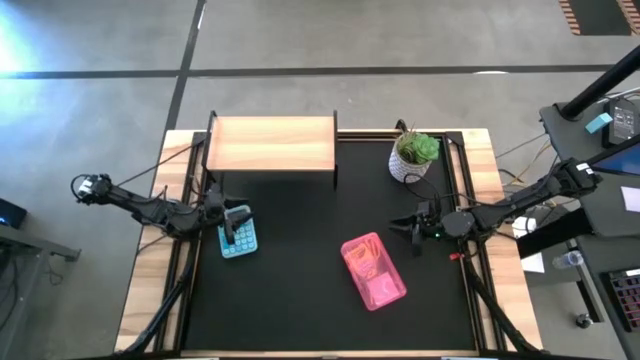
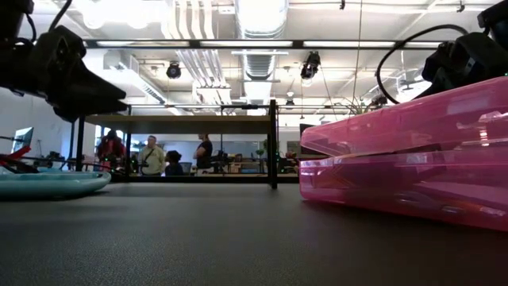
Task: Pack school essentials
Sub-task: Return to Home Position
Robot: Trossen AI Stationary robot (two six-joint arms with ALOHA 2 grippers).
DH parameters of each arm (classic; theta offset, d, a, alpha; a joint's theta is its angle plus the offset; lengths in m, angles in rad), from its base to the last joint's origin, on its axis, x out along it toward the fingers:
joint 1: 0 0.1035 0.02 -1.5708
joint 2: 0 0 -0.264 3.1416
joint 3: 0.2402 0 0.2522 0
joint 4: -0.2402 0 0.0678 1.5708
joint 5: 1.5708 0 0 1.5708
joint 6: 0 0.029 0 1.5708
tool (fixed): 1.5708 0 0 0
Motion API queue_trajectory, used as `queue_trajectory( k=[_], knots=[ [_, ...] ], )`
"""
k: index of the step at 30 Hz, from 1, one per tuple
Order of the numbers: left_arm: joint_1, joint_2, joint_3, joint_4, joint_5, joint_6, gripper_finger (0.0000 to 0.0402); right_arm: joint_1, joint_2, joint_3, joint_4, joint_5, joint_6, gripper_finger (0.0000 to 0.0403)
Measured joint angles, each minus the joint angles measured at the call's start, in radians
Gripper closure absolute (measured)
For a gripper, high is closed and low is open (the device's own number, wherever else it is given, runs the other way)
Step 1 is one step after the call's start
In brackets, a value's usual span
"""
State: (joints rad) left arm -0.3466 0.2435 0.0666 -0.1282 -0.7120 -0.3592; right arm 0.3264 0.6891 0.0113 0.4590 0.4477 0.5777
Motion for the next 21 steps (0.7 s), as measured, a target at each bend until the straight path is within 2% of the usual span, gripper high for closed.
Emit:
queue_trajectory(
  k=[11,17,21],
  knots=[
    [0.0,0.049,-0.01,0.059,0.0,0.0,0.0191,0.0,0.0,0.0,0.0,-0.001,-0.003,0.0275],
    [0.0,0.07,-0.011,0.064,0.001,0.0,0.0191,0.0,-0.001,0.012,0.02,0.018,-0.255,0.0275],
    [0.0,0.083,-0.011,0.064,0.001,0.0,0.0191,-0.012,-0.074,0.029,0.034,0.143,-0.404,0.0275]
  ],
)
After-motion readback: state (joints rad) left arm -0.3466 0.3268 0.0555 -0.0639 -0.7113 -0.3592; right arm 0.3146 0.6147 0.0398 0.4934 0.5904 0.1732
